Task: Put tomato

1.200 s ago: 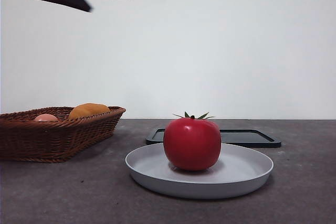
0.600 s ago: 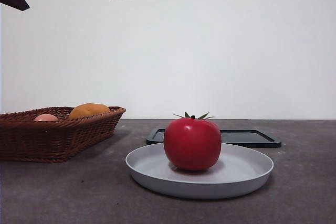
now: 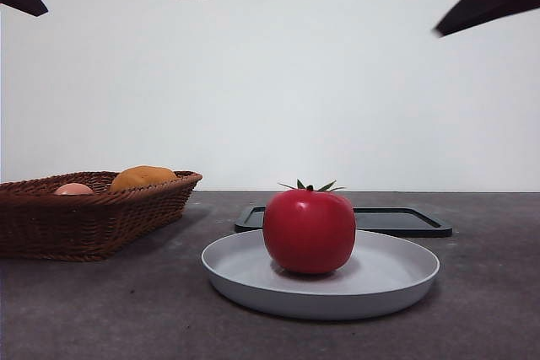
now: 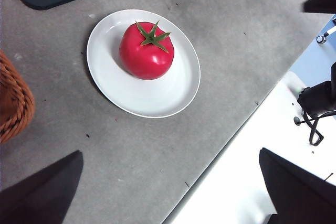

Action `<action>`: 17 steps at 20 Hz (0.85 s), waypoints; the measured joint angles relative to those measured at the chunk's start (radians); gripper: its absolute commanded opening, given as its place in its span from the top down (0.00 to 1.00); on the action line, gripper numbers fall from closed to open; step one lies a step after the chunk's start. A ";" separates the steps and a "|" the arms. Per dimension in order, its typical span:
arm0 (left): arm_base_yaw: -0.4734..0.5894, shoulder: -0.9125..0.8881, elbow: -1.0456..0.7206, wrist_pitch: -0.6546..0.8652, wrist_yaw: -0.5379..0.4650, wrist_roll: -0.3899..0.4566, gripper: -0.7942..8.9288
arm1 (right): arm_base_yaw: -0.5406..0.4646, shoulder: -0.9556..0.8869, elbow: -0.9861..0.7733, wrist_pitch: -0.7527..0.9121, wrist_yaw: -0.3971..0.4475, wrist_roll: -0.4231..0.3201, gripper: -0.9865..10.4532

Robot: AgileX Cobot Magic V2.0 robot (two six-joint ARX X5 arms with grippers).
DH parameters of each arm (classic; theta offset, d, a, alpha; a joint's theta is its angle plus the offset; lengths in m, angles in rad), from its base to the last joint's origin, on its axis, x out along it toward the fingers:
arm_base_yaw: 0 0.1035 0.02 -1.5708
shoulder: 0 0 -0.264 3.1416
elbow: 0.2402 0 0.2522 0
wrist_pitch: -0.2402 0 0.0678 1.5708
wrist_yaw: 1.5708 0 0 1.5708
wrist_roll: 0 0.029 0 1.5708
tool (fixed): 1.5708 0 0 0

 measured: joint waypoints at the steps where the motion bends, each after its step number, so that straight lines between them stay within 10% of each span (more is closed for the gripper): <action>1: 0.000 0.000 0.000 0.000 0.000 0.000 0.37 | 0.025 0.043 0.000 0.037 0.022 0.000 0.49; 17: 0.000 0.000 0.000 0.005 0.000 0.000 0.37 | 0.171 0.530 0.000 0.393 0.275 0.000 0.46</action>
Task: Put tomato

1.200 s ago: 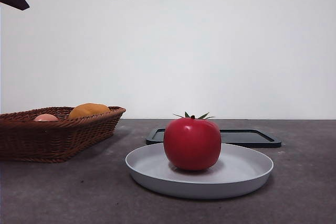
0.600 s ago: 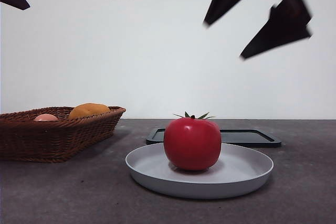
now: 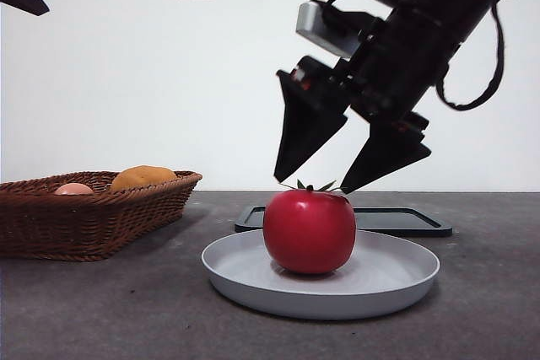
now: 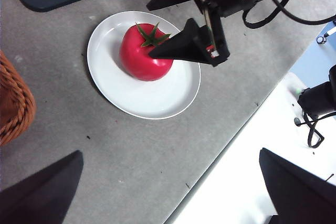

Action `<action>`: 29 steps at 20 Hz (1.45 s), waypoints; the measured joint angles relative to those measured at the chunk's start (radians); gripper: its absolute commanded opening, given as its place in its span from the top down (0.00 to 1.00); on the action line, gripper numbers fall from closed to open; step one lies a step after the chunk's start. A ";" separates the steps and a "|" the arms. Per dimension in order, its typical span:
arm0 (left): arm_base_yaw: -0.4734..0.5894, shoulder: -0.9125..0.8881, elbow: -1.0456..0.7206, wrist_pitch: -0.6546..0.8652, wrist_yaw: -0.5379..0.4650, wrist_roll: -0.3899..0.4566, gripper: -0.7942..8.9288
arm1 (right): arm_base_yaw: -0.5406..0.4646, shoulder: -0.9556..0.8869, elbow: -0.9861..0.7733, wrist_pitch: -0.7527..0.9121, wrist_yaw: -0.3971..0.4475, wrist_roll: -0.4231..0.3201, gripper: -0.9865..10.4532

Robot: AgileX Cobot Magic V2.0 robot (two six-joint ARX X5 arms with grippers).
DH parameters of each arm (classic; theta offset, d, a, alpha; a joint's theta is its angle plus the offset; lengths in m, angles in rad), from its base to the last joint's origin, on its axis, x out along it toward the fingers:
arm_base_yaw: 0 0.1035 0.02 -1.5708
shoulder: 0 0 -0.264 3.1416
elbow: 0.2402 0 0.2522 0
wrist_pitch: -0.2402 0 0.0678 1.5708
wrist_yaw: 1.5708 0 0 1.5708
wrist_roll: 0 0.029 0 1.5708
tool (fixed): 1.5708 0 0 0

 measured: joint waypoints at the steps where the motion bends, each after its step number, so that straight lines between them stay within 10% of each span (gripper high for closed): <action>1: 0.000 0.000 0.000 0.000 0.000 0.000 0.37 | 0.003 0.006 0.000 0.010 0.000 0.000 0.46; 15: 0.000 0.000 0.000 0.000 0.000 0.000 0.37 | 0.040 0.106 0.001 0.032 0.006 0.014 0.45; 19: 0.000 0.000 0.000 0.000 0.000 0.000 0.37 | 0.046 0.106 0.001 0.016 0.006 0.016 0.63; 29: 0.000 0.000 0.000 0.000 0.000 0.000 0.37 | 0.037 0.106 0.145 -0.070 0.007 0.016 0.65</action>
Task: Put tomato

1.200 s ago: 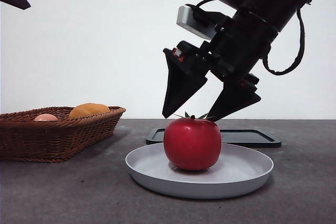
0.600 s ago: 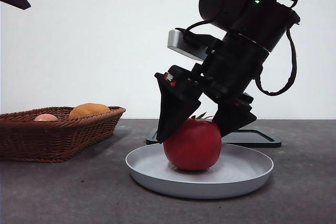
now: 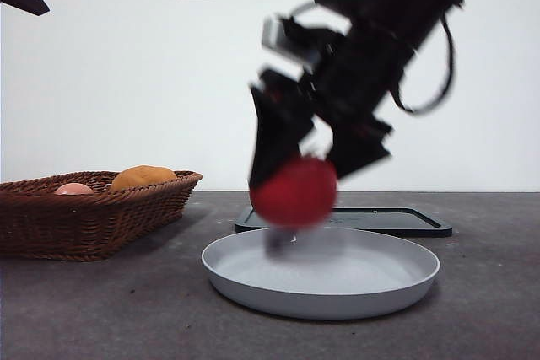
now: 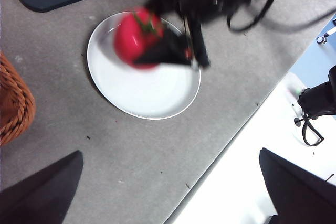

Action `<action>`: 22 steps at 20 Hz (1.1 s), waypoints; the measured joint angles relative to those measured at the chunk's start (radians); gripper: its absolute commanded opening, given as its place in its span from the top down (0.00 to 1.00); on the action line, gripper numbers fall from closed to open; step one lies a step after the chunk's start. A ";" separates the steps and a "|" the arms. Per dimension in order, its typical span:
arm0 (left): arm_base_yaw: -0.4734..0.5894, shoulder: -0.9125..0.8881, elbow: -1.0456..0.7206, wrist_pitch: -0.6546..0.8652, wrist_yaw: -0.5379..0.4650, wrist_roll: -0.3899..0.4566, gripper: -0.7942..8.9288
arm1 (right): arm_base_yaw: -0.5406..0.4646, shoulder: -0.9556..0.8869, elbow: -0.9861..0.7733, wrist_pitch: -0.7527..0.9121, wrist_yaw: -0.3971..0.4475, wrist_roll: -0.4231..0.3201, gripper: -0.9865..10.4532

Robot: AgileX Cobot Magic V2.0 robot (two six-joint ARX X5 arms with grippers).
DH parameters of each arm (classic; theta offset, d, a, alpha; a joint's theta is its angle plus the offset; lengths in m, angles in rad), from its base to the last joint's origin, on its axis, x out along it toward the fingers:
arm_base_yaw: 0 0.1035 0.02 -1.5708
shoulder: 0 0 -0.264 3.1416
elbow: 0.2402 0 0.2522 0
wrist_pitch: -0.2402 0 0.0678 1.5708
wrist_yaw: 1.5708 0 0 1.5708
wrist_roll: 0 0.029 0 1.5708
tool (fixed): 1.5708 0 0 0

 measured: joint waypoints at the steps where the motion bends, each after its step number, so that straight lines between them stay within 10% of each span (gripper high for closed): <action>1: 0.000 0.000 0.000 0.000 0.000 0.000 0.37 | -0.006 0.000 0.046 -0.012 0.016 -0.002 0.65; 22: 0.000 0.000 0.000 0.003 0.000 0.000 0.37 | -0.263 0.415 0.411 0.101 0.100 -0.069 0.65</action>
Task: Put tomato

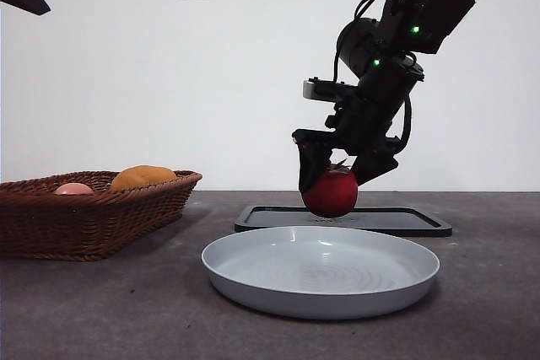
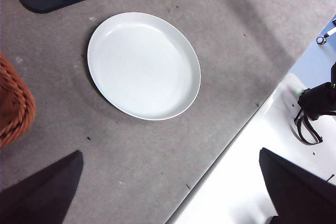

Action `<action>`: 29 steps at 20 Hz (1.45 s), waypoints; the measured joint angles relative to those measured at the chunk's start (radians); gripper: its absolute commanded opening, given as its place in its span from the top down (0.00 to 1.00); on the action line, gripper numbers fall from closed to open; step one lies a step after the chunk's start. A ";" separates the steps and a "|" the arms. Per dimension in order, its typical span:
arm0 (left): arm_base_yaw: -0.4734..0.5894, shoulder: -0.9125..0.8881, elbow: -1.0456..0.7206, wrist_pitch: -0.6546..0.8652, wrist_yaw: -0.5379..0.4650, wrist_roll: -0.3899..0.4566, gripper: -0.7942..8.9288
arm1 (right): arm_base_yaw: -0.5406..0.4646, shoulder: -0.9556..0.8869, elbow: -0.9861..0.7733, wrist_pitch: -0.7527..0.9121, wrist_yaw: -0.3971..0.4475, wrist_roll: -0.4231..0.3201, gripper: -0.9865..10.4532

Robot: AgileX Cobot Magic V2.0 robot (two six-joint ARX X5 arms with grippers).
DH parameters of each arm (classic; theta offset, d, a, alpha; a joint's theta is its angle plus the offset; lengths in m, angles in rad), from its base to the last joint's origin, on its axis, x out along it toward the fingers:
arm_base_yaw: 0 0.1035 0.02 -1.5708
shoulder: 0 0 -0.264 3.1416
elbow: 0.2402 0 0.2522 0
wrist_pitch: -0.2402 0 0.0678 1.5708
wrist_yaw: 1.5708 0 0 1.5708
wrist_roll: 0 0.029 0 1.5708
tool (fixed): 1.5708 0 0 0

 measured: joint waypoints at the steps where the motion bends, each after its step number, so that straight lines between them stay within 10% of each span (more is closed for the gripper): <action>1: 0.000 0.000 0.000 0.000 0.000 0.000 0.37 | -0.001 0.001 0.000 0.001 0.000 0.000 0.65; 17: 0.000 0.000 0.000 0.000 0.000 0.000 0.37 | -0.003 0.001 0.019 -0.063 0.002 0.002 0.42; 29: 0.000 0.000 0.000 0.000 0.000 0.000 0.37 | -0.003 -0.493 0.021 -0.557 -0.054 0.000 0.44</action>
